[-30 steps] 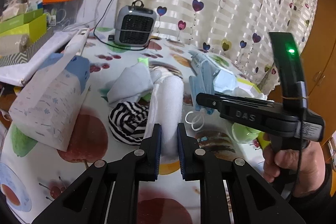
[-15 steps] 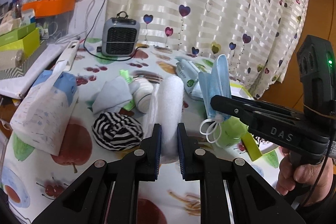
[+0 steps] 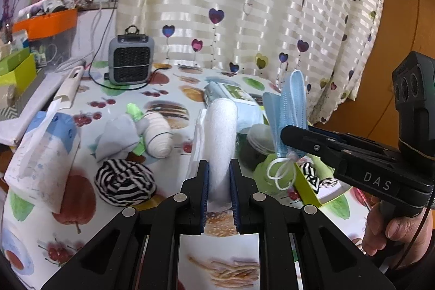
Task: Organize soft objects
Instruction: 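Carry the mask with the right gripper while the left gripper carries the towel to the box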
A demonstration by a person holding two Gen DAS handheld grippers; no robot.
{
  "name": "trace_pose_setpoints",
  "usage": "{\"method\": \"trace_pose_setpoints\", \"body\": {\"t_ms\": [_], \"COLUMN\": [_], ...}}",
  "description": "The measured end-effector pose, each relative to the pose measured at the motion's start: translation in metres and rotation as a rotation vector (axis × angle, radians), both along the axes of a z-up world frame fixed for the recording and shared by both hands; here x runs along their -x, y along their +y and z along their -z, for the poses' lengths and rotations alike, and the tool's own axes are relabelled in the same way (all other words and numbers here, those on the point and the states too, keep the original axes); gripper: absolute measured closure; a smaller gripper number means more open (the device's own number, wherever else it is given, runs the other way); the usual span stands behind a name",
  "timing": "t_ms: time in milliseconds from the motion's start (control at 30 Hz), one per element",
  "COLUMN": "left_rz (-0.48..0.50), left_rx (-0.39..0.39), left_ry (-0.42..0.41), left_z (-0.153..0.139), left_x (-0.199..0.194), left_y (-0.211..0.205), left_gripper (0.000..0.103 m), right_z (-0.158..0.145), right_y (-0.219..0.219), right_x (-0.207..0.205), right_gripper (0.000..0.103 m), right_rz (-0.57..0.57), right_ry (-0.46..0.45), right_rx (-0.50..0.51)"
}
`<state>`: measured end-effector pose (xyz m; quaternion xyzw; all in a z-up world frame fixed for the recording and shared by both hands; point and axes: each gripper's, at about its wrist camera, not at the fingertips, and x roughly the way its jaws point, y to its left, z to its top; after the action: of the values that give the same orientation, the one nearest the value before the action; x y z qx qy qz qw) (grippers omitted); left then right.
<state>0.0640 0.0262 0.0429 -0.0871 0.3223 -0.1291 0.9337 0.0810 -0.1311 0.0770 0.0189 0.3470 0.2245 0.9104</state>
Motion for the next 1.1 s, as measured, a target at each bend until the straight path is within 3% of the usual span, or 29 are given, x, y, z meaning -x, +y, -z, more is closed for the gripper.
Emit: {"method": "trace_pose_setpoints", "body": {"t_ms": [500,1100], "left_rz": [0.079,0.144], "left_rx": [0.001,-0.01], "left_ry": [-0.023,-0.031], "left_z": [-0.014,-0.022], "left_x": [-0.005,-0.011], "left_y": [-0.042,-0.08], "left_gripper": [0.089,0.089], "right_z": [-0.013,-0.01], "right_y": [-0.082,-0.132], "right_x": [0.017,0.024], "right_gripper": [0.078,0.078], "right_rz": [0.175,0.261], "right_ry": [-0.038,-0.037], "right_rx": [-0.005,-0.006]}}
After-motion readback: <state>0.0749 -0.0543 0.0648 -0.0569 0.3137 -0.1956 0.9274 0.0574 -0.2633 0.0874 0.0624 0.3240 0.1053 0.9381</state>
